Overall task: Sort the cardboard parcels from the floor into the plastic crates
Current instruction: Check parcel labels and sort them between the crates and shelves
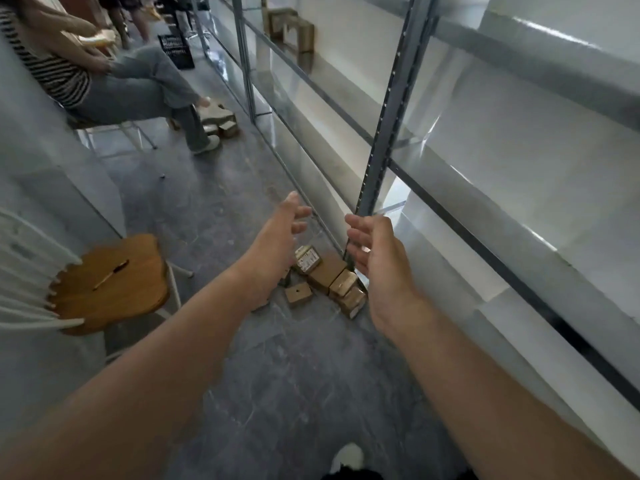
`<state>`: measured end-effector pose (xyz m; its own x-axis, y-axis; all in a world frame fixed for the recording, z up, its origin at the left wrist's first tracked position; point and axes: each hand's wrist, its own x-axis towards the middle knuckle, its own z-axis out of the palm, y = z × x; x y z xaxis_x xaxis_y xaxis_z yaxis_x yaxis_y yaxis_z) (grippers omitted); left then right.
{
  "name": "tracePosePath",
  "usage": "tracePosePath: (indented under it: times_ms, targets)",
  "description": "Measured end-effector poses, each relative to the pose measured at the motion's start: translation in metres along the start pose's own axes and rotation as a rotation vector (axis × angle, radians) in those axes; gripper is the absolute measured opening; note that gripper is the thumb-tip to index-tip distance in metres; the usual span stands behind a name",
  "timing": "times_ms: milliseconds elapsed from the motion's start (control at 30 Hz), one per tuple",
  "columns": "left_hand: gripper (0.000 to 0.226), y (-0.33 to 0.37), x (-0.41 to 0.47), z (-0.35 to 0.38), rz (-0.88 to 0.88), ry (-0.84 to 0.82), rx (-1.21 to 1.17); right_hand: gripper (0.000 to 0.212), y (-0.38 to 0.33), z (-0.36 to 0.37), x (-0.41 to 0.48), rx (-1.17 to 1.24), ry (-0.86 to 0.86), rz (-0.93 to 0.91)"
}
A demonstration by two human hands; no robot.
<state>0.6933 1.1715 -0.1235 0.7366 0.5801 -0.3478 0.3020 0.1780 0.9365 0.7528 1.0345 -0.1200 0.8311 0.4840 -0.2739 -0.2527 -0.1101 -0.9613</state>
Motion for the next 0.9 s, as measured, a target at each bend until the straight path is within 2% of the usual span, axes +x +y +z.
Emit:
tracePosePath:
  times_ms: [167, 333, 533, 700, 900]
  targets:
    - [0.055, -0.021, 0.112, 0.019, -0.073, -0.035, 0.019, 0.045, 0.037, -0.002, 0.118, -0.024, 0.037, 0.087]
    - [0.054, -0.057, 0.225, 0.032, -0.187, -0.041, 0.047, 0.029, 0.077, -0.002, 0.237, -0.062, 0.037, 0.194]
    - [0.054, -0.114, 0.341, 0.046, -0.381, -0.049, 0.043, 0.040, 0.125, 0.002, 0.350, -0.035, 0.110, 0.324]
    - [0.057, -0.171, 0.447, 0.039, -0.450, -0.068, 0.086, 0.043, 0.193, 0.014, 0.441, -0.051, 0.146, 0.427]
    - [0.058, -0.252, 0.564, 0.038, -0.571, -0.139, 0.107, 0.033, 0.281, 0.037, 0.537, -0.011, 0.180, 0.527]
